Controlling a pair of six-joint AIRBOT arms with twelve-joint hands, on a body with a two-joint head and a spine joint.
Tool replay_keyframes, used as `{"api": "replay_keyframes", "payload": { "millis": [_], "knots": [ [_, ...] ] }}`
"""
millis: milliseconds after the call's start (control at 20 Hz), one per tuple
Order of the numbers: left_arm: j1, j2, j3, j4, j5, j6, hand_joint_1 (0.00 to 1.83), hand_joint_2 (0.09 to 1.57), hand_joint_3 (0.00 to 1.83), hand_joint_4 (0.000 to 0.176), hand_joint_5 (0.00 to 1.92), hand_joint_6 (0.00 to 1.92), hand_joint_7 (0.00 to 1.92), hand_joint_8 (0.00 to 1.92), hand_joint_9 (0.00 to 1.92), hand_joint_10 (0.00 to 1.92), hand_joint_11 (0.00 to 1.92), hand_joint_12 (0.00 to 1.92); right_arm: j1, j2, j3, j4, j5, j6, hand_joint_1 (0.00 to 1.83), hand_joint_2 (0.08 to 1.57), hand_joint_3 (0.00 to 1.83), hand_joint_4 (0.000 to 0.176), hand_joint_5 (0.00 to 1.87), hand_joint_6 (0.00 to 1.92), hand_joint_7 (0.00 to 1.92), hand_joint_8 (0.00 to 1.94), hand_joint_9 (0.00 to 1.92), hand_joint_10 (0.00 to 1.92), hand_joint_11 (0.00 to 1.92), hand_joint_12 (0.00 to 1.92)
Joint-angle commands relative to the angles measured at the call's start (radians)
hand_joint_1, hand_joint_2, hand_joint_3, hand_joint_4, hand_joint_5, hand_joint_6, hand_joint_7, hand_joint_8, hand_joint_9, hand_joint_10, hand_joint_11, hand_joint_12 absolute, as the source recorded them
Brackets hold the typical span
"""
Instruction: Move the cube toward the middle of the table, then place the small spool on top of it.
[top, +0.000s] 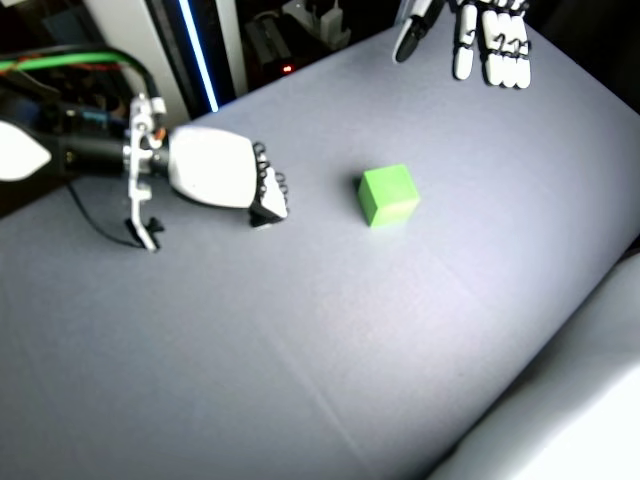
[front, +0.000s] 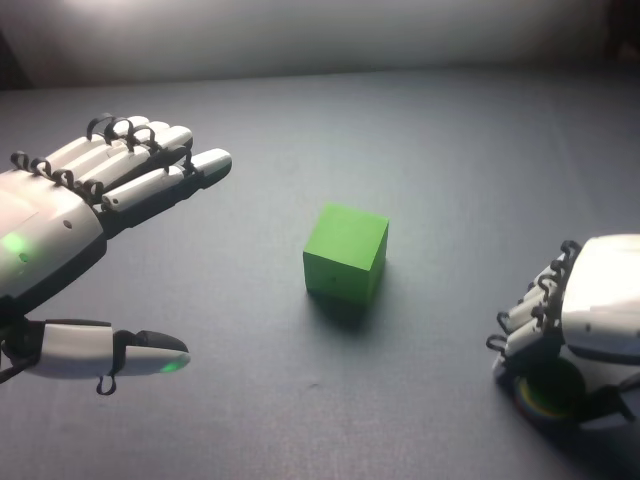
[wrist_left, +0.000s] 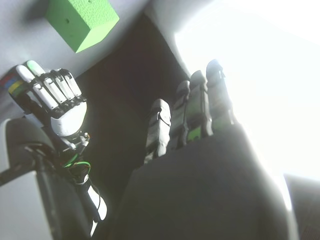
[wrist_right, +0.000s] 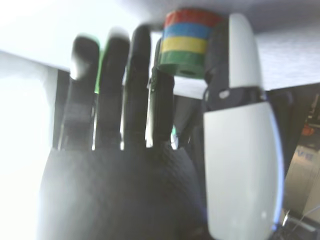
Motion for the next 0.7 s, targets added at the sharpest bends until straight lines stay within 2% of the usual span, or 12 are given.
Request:
{"api": "replay_keyframes", "payload": {
  "millis": [0,50,100,150,200,250,400,450,500,550,600,650],
  "knots": [
    [-0.008,-0.001,0.003,-0.009,-0.119,-0.002,0.66,0.89,0.0,0.176,0.05,0.0,0.0,0.0,0.0,0.0,0.0,0.0,0.017,-0.001,0.005,0.048,0.104,-0.002,1.17,1.1,0.0,0.0,1.01,0.92,0.73,1.56,0.92,1.78,1.0,1.91],
    [-0.007,-0.001,0.004,-0.01,-0.118,-0.002,0.66,0.89,0.0,0.176,0.05,0.0,0.0,0.0,0.0,0.0,0.0,0.0,0.017,-0.001,0.01,0.066,0.116,-0.007,1.17,1.1,0.0,0.0,1.01,0.92,0.73,1.56,0.92,1.78,1.0,1.91],
    [-0.006,-0.002,0.005,-0.01,-0.116,-0.002,0.68,0.89,0.0,0.176,0.05,0.0,0.0,0.0,0.0,0.0,0.0,0.0,0.018,-0.001,0.016,0.095,0.134,-0.015,1.26,1.12,0.0,0.0,1.07,0.62,0.91,1.34,0.97,1.41,1.0,1.66],
    [-0.006,-0.004,0.006,-0.01,-0.115,-0.002,0.68,0.89,0.0,0.176,0.05,0.0,0.0,0.0,0.0,0.0,0.0,0.0,0.019,-0.001,0.021,0.118,0.149,-0.021,1.26,1.12,0.0,0.0,1.07,0.62,0.91,1.34,0.97,1.41,1.0,1.66],
    [-0.006,-0.006,0.007,-0.01,-0.113,-0.002,0.68,0.89,0.0,0.176,0.05,0.0,0.0,0.0,0.0,0.0,0.0,0.0,0.024,-0.003,0.028,0.15,0.169,-0.033,1.19,1.07,0.0,0.0,1.09,0.78,0.77,1.45,0.94,1.69,1.02,1.82],
    [-0.006,-0.007,0.007,-0.01,-0.11,-0.002,0.68,0.89,0.0,0.176,0.05,0.0,0.0,0.0,0.0,0.0,0.0,0.0,0.033,-0.005,0.034,0.178,0.186,-0.048,1.18,1.09,0.0,0.0,1.04,0.87,0.7,1.57,0.87,1.81,0.97,1.9],
    [-0.002,-0.008,0.007,-0.012,-0.111,-0.002,0.68,0.89,0.0,0.176,0.04,0.0,0.0,0.0,0.0,0.0,0.02,0.01,0.086,-0.03,0.063,0.216,0.212,-0.066,1.18,1.09,0.0,0.0,1.04,0.87,0.75,1.52,0.84,1.78,0.88,1.92],
    [-0.001,-0.008,0.006,-0.012,-0.112,-0.002,0.69,0.89,0.0,0.176,0.05,0.0,0.0,0.0,0.0,0.0,0.03,0.01,0.105,-0.037,0.071,0.219,0.213,-0.068,1.24,1.13,0.0,0.0,1.01,0.71,0.88,1.4,0.9,1.56,0.87,1.82],
    [0.0,-0.008,0.006,-0.012,-0.114,-0.003,0.7,0.89,0.0,0.176,0.05,0.0,0.0,0.0,0.0,0.0,0.03,0.01,0.135,-0.053,0.086,0.222,0.213,-0.068,1.27,1.1,0.0,0.0,1.04,0.65,1.02,1.17,0.96,1.1,0.79,1.51],
    [0.002,-0.008,0.005,-0.013,-0.121,-0.005,0.72,0.89,0.0,0.176,0.07,0.01,0.0,0.0,0.0,0.0,0.02,0.01,0.159,-0.065,0.1,0.225,0.213,-0.068,1.27,1.1,0.0,0.0,1.01,0.73,1.04,1.12,0.95,0.95,0.71,1.41],
    [0.003,-0.008,0.005,-0.014,-0.126,-0.006,0.71,0.89,0.0,0.176,0.07,0.01,0.0,0.0,0.0,0.0,0.01,0.01,0.173,-0.074,0.108,0.226,0.213,-0.068,1.27,1.11,0.0,0.0,1.02,0.68,1.01,1.19,0.96,0.97,0.74,1.43],
    [0.006,-0.007,0.004,-0.016,-0.133,-0.008,0.71,0.89,0.0,0.176,0.07,0.01,0.0,0.0,0.0,0.0,0.0,0.0,0.196,-0.088,0.122,0.226,0.212,-0.068,1.28,1.1,0.0,0.0,1.05,0.61,1.02,1.19,1.01,1.08,0.82,1.51]
  ]
}}
